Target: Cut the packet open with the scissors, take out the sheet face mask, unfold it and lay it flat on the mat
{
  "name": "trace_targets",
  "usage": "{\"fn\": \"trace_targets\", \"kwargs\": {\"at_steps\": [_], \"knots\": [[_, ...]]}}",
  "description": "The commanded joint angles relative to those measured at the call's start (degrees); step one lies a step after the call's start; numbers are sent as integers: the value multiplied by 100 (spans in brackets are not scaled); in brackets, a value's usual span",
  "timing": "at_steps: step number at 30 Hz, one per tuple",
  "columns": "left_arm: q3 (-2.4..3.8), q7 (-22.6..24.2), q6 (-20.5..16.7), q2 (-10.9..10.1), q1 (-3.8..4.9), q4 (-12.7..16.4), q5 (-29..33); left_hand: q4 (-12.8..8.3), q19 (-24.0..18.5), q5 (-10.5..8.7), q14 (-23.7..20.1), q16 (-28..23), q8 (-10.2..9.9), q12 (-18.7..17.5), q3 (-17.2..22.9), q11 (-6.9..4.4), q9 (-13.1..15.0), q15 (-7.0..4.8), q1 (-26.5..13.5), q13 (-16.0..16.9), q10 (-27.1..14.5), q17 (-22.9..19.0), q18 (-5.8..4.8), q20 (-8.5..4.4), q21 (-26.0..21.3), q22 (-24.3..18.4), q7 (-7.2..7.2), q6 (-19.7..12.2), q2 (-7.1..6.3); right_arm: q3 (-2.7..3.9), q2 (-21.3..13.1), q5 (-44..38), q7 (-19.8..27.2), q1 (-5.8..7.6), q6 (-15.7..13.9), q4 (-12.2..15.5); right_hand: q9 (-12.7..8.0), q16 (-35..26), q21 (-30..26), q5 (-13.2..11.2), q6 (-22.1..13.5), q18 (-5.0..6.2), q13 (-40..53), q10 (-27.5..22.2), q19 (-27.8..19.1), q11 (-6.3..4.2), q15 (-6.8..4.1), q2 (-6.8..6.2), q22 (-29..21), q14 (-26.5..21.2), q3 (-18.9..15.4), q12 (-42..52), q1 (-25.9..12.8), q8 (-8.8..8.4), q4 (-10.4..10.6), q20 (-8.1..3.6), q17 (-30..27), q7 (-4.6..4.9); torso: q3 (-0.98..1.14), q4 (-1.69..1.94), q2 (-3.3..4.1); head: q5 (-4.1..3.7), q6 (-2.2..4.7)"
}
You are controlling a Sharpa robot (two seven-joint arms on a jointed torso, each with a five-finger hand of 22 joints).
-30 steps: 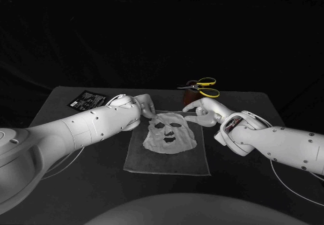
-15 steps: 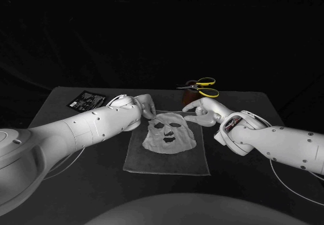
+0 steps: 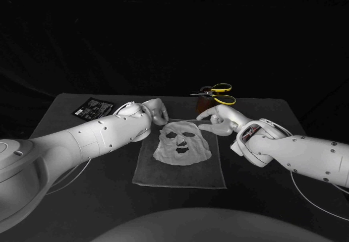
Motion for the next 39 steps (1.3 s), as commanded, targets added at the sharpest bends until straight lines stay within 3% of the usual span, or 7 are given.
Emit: {"fn": "trace_targets", "kwargs": {"at_steps": [1,12,17,23,28,34,39], "knots": [[4,212,-345,-14,0,15,43,-7,51,24,572,33,25,20,29,-9,179,-48,-53,6,49,1389,-33,12,35,616,-8,32,-12,5,2,-61,-14,4,10,-7,-8,23,19,23,22,58,144,13,12,16,17,-3,638,438,35,25,-56,-13,7,10,667,6,-2,0,0,-5,0],[6,234,-296,-23,1,-24,136,-20,14,23,569,29,27,-56,107,0,214,-44,-112,-92,-6,1377,-17,3,-8,565,4,-29,-19,5,21,-124,-68,4,54,-30,-12,18,-3,19,30,61,130,4,5,16,16,-23,633,435,42,11,-76,-14,4,10,656,4,0,6,-6,10,0],[38,448,-475,-176,9,35,476,3,-507,21,346,-234,-377,-1860,265,266,117,183,-319,-2707,-1874,737,169,168,-627,-104,300,-745,-58,5,48,-210,-88,3,150,-25,-12,18,-3,19,30,61,130,4,5,16,16,-23,633,435,42,11,-76,-14,4,10,656,4,-3,-3,-7,14,0],[97,917,-539,-740,55,637,1203,15,-1712,21,-604,-1348,-306,-2636,388,360,124,276,-381,-3362,-2349,-1237,583,283,-2280,-1727,374,-1015,-91,2,105,-532,-103,3,356,52,-16,11,-4,18,52,62,114,-7,3,12,14,-29,633,432,67,-6,-92,-11,-1,10,643,-2,1,12,-9,22,0],[123,952,-490,-1371,71,1394,1781,-24,-2015,22,-924,-1894,-174,-3068,389,379,135,280,-375,-3796,-2395,-1961,700,286,-3021,-2417,387,-1021,-54,-8,203,-993,-254,-1,480,141,-17,2,-22,17,132,66,98,-20,-6,-1,5,-22,629,427,120,-23,-119,13,-1,5,627,-19,-4,12,-9,53,0],[126,551,-6,-1984,69,2095,2192,-37,-1473,21,-508,-1499,-49,-3013,349,333,147,239,-401,-3884,-2140,-1380,563,252,-2487,-1913,350,-888,-6,-38,446,-1524,-678,-33,535,131,-17,10,10,12,188,62,120,-1,3,-14,-5,-19,636,431,157,5,-136,28,-1,-1,643,-34,-19,7,-1,97,0],[117,36,574,-2332,50,2506,2449,97,-547,24,186,-569,31,-2333,245,196,158,118,-579,-3581,-1594,107,249,144,-1149,-605,223,-835,61,-61,735,-1824,-1039,-137,515,28,-24,13,-3,7,182,65,128,8,0,-16,-8,-37,633,432,163,16,-149,18,-5,-4,648,-34,-22,12,5,119,0]]}}
